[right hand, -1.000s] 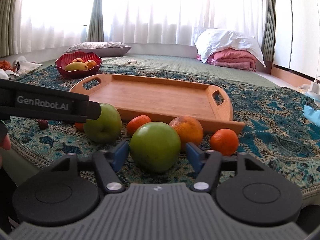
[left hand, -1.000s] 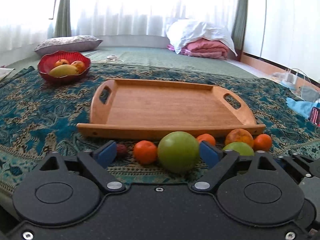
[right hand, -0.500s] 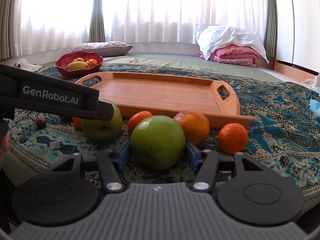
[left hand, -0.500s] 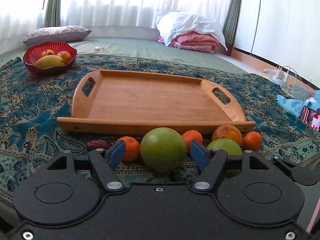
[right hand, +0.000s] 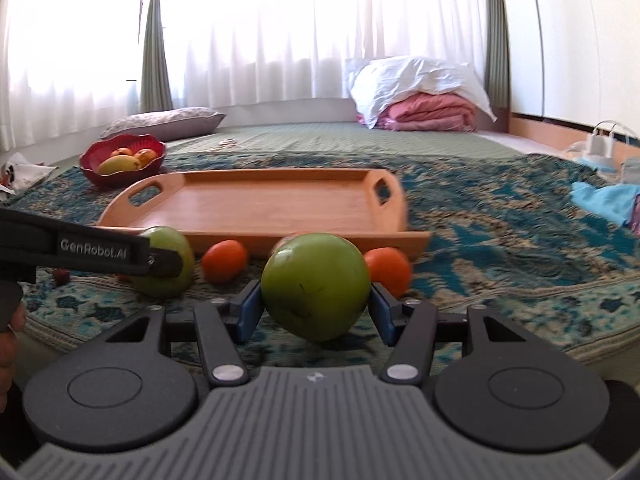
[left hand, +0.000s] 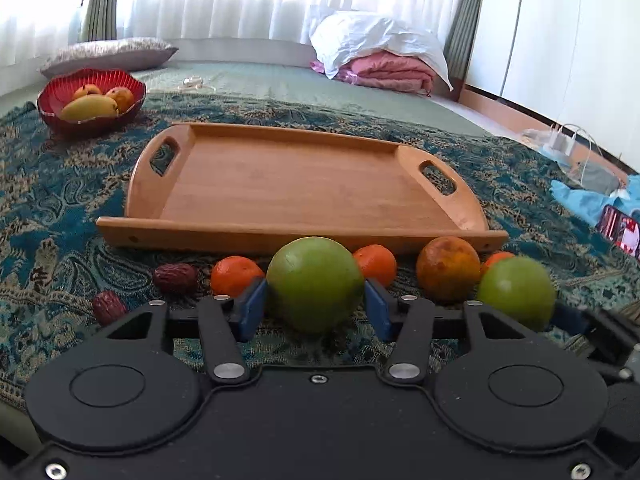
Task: Organize fruits
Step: 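Grasp the large green apple with the right tool while the left tool grasps another green apple, then lift both green apples and carry them over the wooden tray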
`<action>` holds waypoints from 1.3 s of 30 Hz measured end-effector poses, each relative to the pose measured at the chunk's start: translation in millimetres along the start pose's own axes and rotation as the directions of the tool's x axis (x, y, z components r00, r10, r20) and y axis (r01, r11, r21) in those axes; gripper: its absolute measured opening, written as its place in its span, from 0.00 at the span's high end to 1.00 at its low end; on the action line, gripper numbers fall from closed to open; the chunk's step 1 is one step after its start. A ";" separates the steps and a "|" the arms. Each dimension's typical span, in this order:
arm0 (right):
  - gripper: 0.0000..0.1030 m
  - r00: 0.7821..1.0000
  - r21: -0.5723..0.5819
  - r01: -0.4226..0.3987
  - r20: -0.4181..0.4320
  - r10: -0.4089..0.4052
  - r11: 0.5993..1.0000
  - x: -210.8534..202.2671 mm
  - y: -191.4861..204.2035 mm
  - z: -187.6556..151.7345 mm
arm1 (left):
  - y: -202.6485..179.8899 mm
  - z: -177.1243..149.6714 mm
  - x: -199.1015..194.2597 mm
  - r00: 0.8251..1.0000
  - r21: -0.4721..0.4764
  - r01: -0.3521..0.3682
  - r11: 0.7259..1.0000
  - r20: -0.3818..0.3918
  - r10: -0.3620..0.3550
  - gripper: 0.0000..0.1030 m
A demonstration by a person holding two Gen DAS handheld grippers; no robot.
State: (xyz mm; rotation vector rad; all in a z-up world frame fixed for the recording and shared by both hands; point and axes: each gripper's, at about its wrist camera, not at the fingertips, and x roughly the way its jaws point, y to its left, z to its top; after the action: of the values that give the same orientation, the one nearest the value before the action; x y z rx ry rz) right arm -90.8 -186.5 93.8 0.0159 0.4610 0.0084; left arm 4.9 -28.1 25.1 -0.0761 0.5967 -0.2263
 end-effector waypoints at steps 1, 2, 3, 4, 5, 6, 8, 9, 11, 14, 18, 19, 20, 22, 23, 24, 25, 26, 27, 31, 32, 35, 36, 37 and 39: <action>0.42 1.000 -0.010 0.010 0.002 -0.010 1.000 -1.1 -1.7 -0.3 | -1.9 -0.9 0.0 1.000 0.009 -0.007 1.000 0.006 0.007 0.51; 0.42 1.000 -0.016 0.016 0.001 -0.016 1.000 -1.5 -2.3 -0.5 | -3.1 -1.2 0.7 1.000 0.014 -0.011 1.000 0.008 0.010 0.50; 0.42 1.000 -0.020 0.020 -0.002 -0.020 1.000 -1.5 -3.1 -0.8 | -4.1 -1.6 1.7 1.000 0.015 -0.013 1.000 0.009 0.013 0.48; 0.42 1.000 -0.019 0.021 -0.004 -0.021 1.000 -2.1 -5.0 -0.9 | -4.9 -1.6 3.7 1.000 0.015 -0.017 1.000 0.011 0.017 0.46; 0.42 1.000 -0.016 0.023 -0.006 -0.023 1.000 -2.7 -6.0 -2.0 | -5.7 -1.7 6.5 1.000 0.017 -0.023 1.000 0.011 0.023 0.44; 0.42 1.000 -0.014 0.024 -0.007 -0.024 1.000 -2.8 -6.6 -2.5 | -6.7 -1.8 8.9 0.999 0.022 -0.030 0.999 0.015 0.029 0.44; 0.42 1.000 -0.014 0.027 -0.007 -0.027 1.000 -3.4 -4.8 -3.8 | -11.5 -2.3 13.4 0.998 0.052 -0.049 0.997 0.039 0.047 0.44; 0.42 1.000 -0.013 0.027 -0.006 -0.027 1.000 -3.8 -3.1 -3.6 | -14.2 -2.3 15.0 0.997 0.072 -0.056 0.996 0.050 0.052 0.43; 0.42 1.000 -0.012 0.024 -0.005 -0.025 1.000 -3.3 -2.2 -3.1 | -21.1 -3.2 19.5 0.995 0.115 -0.078 0.990 0.069 0.070 0.43; 0.42 1.000 -0.008 0.023 -0.002 -0.023 1.000 -1.0 -1.4 -1.9 | -26.4 -4.9 23.7 0.992 0.152 -0.093 0.984 0.098 0.078 0.42; 0.42 1.000 0.001 0.022 -0.003 -0.022 1.000 1.8 -1.9 -0.7 | -24.5 -5.7 26.2 0.991 0.145 -0.079 0.986 0.115 0.062 0.41; 0.42 1.000 0.003 0.021 -0.002 -0.021 1.000 2.5 -2.0 -0.2 | -22.6 -6.1 26.1 0.991 0.142 -0.075 0.987 0.119 0.058 0.41; 0.42 1.000 0.005 0.021 -0.001 -0.021 1.000 3.0 -2.4 0.1 | -21.8 -6.1 26.3 0.991 0.136 -0.071 0.988 0.122 0.054 0.42; 0.42 1.000 0.008 0.022 0.003 -0.022 1.000 3.5 -2.8 1.9 | -18.5 -5.1 23.4 0.990 0.110 -0.074 0.991 0.129 0.060 0.48; 0.42 1.000 0.009 0.023 0.006 -0.023 1.000 3.6 -2.4 2.6 | -15.9 -4.1 21.4 0.991 0.092 -0.067 0.993 0.125 0.055 0.48; 0.42 1.000 0.010 0.023 0.009 -0.023 1.000 3.3 -2.3 3.2 | -13.3 -3.7 18.9 0.992 0.072 -0.058 0.996 0.120 0.049 0.48; 0.42 1.000 0.010 0.023 0.012 -0.023 1.000 2.7 -2.5 3.7 | -10.7 -4.1 15.6 0.992 0.057 -0.050 0.997 0.119 0.043 0.48; 0.42 1.000 0.011 0.022 0.014 -0.022 1.000 2.5 -2.6 4.3 | -8.9 -4.8 12.2 0.992 0.049 -0.046 0.998 0.118 0.040 0.48; 0.42 1.000 0.011 0.020 0.016 -0.020 1.000 2.4 -2.7 4.9 | -7.7 -6.0 8.4 0.993 0.048 -0.044 0.998 0.116 0.038 0.48; 0.42 1.000 0.003 0.010 0.022 -0.010 1.000 1.3 -0.8 6.0 | -5.6 -13.6 -11.2 0.994 0.075 -0.040 0.996 0.107 0.032 0.48; 0.42 1.000 0.002 0.007 0.022 -0.007 1.000 1.6 -0.1 5.9 | -5.3 -16.1 -15.3 0.994 0.084 -0.038 0.996 0.104 0.030 0.48; 0.42 1.000 -0.002 -0.002 0.020 0.002 1.000 2.2 2.2 4.5 | -3.7 -23.8 -22.2 0.995 0.106 -0.043 0.993 0.099 0.032 0.47; 0.42 1.000 -0.005 -0.004 0.018 0.004 1.000 2.8 3.3 3.8 | -3.5 -25.9 -22.5 0.994 0.111 -0.044 0.993 0.103 0.033 0.47; 0.42 1.000 -0.007 -0.006 0.015 0.006 1.000 3.5 4.4 2.8 | -4.2 -28.0 -23.4 0.993 0.114 -0.044 0.993 0.110 0.031 0.47; 0.42 1.000 -0.012 -0.009 0.010 0.009 1.000 4.1 6.3 1.6 | -5.5 -30.3 -23.2 0.992 0.118 -0.049 0.992 0.124 0.034 0.46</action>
State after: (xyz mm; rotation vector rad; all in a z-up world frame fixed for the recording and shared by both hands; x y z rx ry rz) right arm -86.3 -180.2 93.5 0.0062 0.4512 0.0203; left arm -31.9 -28.2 13.6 0.0395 0.4619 -0.2157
